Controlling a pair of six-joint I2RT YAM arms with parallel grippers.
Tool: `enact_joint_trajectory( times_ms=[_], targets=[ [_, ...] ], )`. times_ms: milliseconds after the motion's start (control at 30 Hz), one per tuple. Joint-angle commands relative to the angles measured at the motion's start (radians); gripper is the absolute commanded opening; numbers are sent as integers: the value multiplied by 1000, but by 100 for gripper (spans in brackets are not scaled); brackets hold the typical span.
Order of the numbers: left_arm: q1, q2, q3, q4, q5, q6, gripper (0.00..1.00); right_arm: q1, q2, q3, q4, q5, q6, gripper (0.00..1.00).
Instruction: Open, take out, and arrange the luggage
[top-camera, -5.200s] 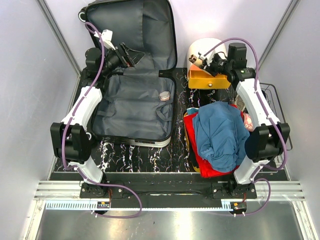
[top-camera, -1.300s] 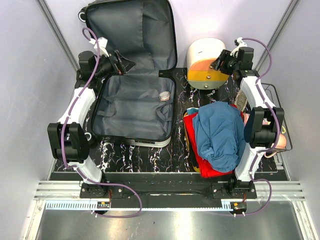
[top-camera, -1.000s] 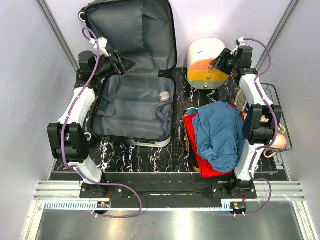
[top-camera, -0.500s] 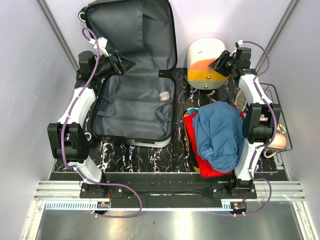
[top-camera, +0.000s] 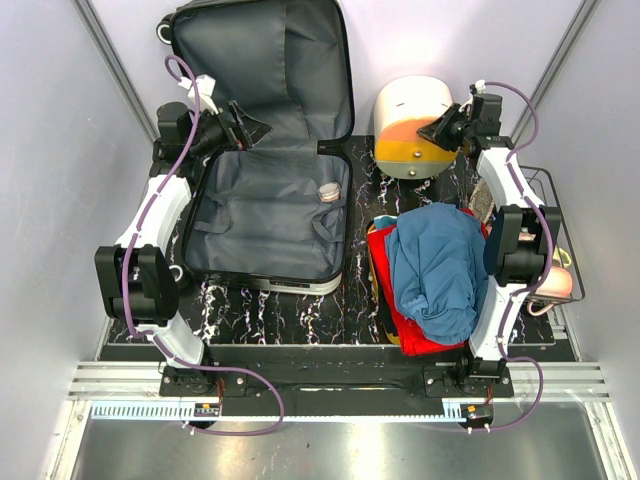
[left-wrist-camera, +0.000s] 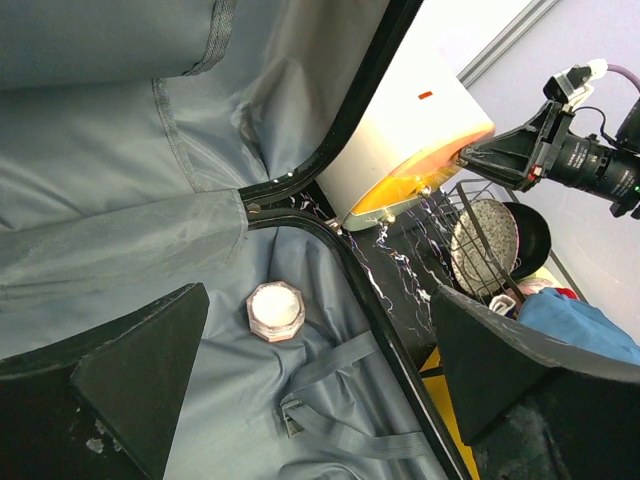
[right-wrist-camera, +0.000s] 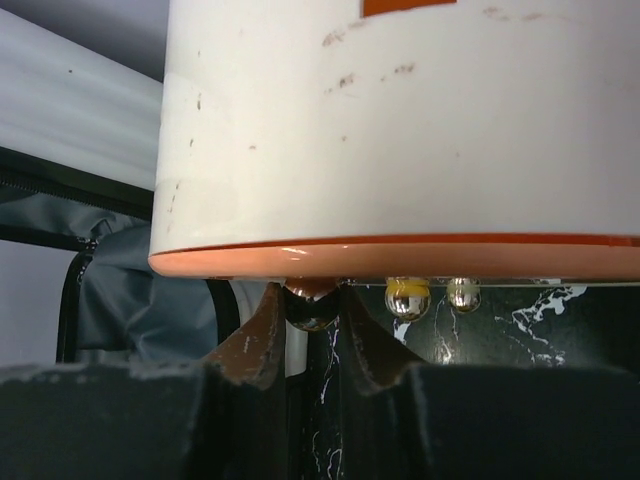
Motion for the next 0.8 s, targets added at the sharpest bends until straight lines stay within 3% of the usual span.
enact_joint_trajectory(
  times_ms=[0,367,400,567,667,767],
  targets=[
    [7,-32,-12,30,7,26,99,5,-76,-24,15,-43,11,12],
    [-42,62,70,-91,15,165,95,5,-242,-236,9,-38,22,10],
    [-52,83,80,-126,13,183,95,5,-254,-254,10,-38,21,13],
    [-122,158,147,-200,-18,300,94,5,-262,-254,6,-28,7,51],
    [-174,229,201,-261,-40,394,93,5,-266,-230,9,-21,-24,68],
    [-225,319,267,-329,-80,528,93,5,-283,-213,9,-32,-96,74]
  ],
)
